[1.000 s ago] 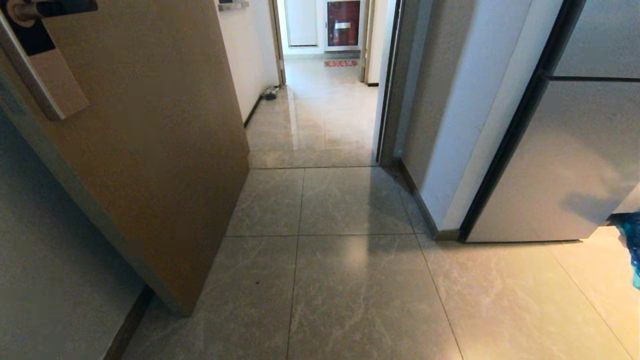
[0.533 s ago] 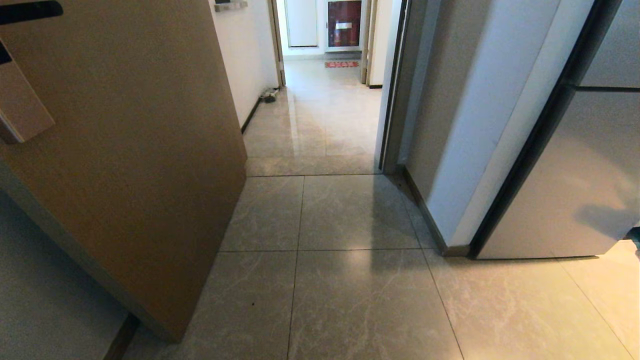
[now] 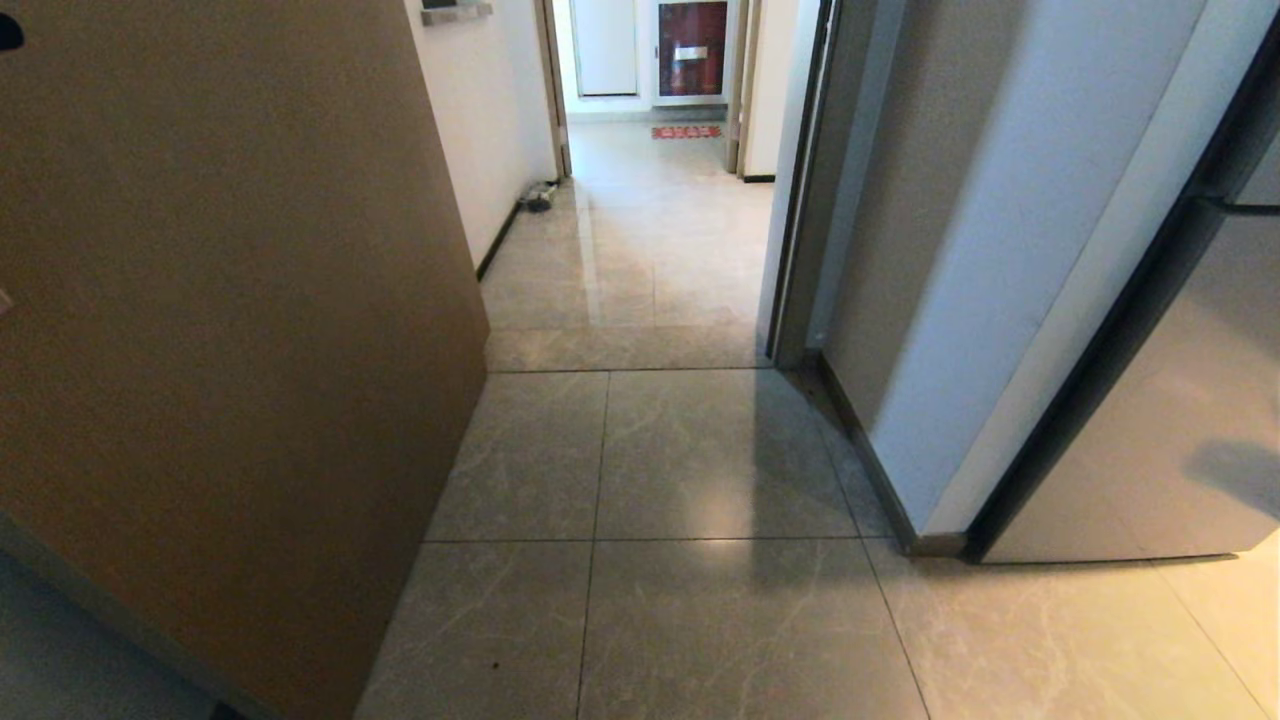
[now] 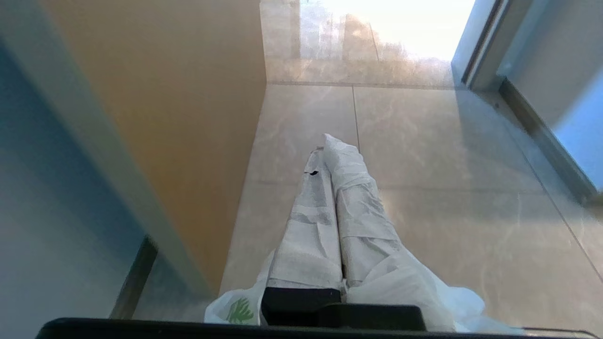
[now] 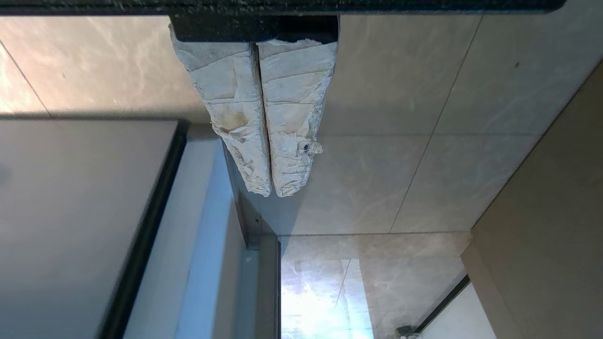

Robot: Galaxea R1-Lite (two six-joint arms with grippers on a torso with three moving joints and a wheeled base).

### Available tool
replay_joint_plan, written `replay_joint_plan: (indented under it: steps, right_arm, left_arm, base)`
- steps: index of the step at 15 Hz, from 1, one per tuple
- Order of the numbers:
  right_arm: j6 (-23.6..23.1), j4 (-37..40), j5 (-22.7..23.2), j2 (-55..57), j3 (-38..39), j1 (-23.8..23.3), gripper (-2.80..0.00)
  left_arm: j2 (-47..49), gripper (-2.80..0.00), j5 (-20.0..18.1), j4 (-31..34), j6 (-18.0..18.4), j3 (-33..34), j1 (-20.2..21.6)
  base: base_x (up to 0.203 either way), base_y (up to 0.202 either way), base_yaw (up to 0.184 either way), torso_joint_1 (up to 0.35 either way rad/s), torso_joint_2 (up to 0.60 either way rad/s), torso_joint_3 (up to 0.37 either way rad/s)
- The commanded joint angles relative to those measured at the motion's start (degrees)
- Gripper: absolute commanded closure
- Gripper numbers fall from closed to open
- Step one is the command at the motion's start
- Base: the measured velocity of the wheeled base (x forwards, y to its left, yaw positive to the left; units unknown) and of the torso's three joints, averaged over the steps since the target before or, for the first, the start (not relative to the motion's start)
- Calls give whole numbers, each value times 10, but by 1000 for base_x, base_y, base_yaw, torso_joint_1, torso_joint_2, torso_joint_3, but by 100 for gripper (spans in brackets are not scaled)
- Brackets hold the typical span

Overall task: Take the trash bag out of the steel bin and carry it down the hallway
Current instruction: Put the trash bag at the door

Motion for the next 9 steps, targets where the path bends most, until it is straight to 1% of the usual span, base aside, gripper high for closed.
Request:
replay_joint_plan:
  steps: [1, 9]
  right_arm:
    - [0, -1, 0, 0, 22, 0, 0]
    - [0, -1, 0, 0, 21, 0, 0]
  left_arm:
    - [1, 0, 0, 0, -1, 0, 0]
    - [1, 0, 0, 0, -2, 0, 0]
  base:
    - [193, 0, 2, 2, 2, 2]
    - [192, 0, 0, 2, 1, 3]
